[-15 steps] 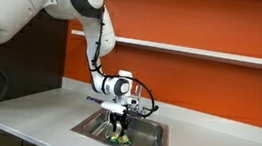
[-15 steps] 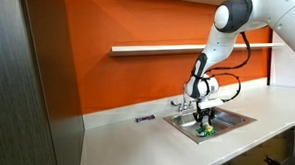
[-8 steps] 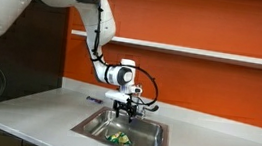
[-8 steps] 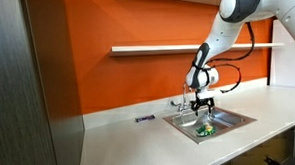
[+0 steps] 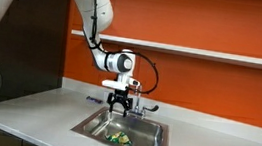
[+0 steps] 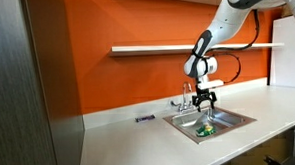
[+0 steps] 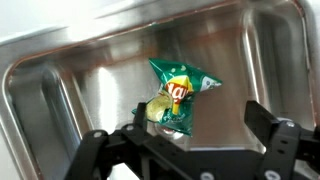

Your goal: Put the green packet in the sink

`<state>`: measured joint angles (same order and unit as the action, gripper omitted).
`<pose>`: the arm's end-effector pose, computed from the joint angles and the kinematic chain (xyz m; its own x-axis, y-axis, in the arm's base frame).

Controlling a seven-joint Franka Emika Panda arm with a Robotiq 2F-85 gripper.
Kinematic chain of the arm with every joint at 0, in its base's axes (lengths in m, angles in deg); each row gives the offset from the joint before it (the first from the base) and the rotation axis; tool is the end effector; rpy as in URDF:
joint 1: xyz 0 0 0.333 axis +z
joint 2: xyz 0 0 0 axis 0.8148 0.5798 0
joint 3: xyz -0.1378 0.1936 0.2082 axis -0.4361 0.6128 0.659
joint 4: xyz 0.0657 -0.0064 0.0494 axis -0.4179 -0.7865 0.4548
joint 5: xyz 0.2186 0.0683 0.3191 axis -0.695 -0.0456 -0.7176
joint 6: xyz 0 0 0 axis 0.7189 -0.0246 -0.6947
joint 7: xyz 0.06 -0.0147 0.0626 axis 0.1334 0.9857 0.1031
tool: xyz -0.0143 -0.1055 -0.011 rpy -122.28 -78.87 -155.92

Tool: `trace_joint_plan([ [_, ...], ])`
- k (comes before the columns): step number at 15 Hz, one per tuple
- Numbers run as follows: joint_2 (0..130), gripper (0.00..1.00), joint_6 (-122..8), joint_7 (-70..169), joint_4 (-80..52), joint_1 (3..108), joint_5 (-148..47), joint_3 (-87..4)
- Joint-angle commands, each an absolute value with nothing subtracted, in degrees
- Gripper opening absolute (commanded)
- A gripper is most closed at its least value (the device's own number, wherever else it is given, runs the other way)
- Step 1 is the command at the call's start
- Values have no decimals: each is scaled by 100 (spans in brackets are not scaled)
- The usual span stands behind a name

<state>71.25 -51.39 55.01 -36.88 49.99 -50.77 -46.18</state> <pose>0.5702 -0.1370 0.2471 0.9719 -0.1797 -0.1521 -0.1681 -0.9820 0.0865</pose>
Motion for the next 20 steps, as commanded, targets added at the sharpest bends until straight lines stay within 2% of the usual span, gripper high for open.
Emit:
trace_joint_plan([
  [1, 6626, 100, -4679, 5620, -4006, 4988, -4917, -4467],
  [17, 4825, 100, -4599, 5627, -5866, 5109, -4327, -4247],
  [18, 5274, 100, -4709, 5525, -5539, 5079, -4455, -4260],
  [20, 5196, 100, -4714, 5525, -5611, 5081, -4449, -4256],
])
